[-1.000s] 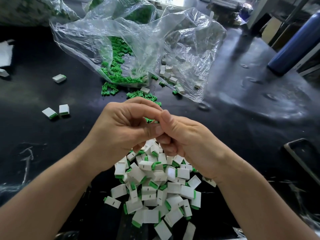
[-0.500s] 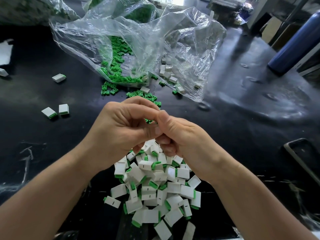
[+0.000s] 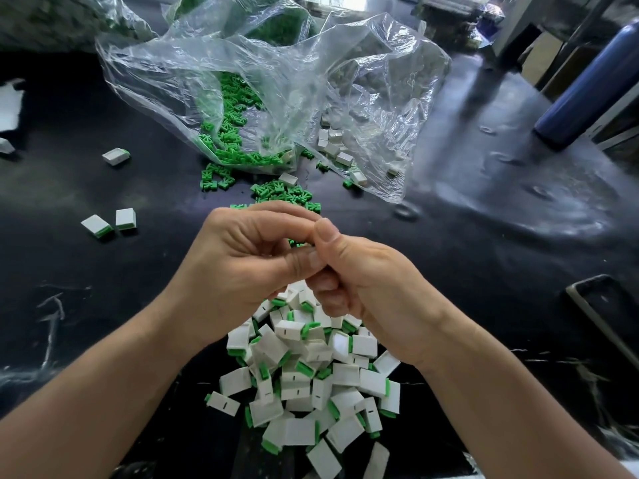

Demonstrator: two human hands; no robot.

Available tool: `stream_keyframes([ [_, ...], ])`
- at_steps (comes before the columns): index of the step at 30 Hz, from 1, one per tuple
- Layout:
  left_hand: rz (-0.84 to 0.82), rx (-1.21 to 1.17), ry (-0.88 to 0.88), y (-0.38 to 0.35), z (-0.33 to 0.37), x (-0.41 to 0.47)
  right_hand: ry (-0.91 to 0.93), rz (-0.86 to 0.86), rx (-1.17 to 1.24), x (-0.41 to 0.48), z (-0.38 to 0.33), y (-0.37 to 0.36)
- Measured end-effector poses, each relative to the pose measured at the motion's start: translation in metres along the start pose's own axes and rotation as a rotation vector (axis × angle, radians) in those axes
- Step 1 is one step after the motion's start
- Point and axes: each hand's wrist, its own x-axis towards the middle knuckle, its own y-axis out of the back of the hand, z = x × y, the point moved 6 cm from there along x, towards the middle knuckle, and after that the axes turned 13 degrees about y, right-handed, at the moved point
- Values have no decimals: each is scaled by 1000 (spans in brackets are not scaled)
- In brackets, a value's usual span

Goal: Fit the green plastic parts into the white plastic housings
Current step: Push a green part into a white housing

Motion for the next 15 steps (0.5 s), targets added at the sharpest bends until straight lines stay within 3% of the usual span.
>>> stream_keyframes([
  [8,-2,16,34,4,1,0,19,-66,21,-1,-3,-2],
  [15,-51,84,37,-1,2,0,-82,-93,20,2,8,2],
])
